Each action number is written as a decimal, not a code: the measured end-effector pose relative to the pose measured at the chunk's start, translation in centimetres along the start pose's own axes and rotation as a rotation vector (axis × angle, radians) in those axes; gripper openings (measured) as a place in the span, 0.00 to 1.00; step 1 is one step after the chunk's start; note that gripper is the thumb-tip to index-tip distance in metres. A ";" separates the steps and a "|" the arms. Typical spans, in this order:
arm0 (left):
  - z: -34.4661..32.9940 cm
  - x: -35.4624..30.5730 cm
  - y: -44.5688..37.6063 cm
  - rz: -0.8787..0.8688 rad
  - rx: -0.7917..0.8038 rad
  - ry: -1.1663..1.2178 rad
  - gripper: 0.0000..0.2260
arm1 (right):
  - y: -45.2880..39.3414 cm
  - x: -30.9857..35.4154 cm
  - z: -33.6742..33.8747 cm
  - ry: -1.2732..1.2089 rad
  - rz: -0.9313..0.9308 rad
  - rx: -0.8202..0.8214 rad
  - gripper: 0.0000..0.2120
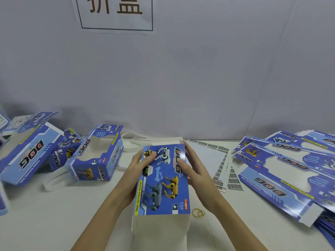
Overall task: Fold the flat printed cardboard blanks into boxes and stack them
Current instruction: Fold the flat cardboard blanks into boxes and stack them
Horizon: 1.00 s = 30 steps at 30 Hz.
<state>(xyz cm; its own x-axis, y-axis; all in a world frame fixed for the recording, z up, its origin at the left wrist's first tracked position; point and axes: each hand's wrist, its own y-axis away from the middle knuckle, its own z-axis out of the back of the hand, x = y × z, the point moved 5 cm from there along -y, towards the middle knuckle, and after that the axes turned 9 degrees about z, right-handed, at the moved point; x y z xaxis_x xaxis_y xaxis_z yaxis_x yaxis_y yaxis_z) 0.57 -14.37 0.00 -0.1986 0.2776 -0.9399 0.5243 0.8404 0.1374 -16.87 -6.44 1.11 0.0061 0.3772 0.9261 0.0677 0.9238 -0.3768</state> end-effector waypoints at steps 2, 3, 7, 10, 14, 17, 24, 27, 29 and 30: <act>-0.2 0.4 -0.2 -0.001 0.021 -0.036 0.18 | 0.1 -0.1 0.3 0.028 0.000 -0.061 0.26; -0.4 0.3 0.0 0.001 0.028 -0.058 0.17 | 0.2 -0.1 0.6 0.047 -0.007 -0.096 0.25; -0.2 0.3 -0.4 -0.027 0.001 -0.096 0.21 | 0.3 -0.4 1.0 0.043 -0.035 -0.108 0.22; 0.3 0.2 -0.6 -0.051 -0.021 -0.049 0.20 | 0.2 -0.5 0.7 -0.027 -0.084 -0.083 0.27; 0.8 0.0 -0.4 -0.052 -0.082 0.025 0.23 | 0.2 -0.8 0.4 -0.130 -0.134 -0.087 0.27; -0.1 0.0 -0.1 -0.046 -0.040 -0.030 0.26 | 0.1 -1.3 0.6 -0.282 -0.171 -0.174 0.33; -0.4 -0.6 0.1 -0.220 -0.113 0.019 0.30 | 0.3 -1.1 0.6 -0.306 -0.171 -0.166 0.23; -1.0 -0.6 0.4 -0.209 -0.038 -0.097 0.25 | 0.4 -1.0 0.9 -0.234 -0.165 -0.151 0.13; -1.5 -0.4 0.3 -0.182 0.020 -0.158 0.15 | 0.5 -1.1 1.1 -0.164 -0.152 -0.137 0.10; -1.5 -0.3 0.4 -0.161 0.031 -0.147 0.15 | 0.4 -1.0 1.1 -0.145 -0.138 -0.136 0.12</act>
<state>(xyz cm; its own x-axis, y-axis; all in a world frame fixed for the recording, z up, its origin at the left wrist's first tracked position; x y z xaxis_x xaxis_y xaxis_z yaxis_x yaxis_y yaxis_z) -0.44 -13.42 0.76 -0.1598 0.0680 -0.9848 0.5211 0.8531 -0.0256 -17.97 -6.36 -0.04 -0.1548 0.2623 0.9525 0.1921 0.9537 -0.2314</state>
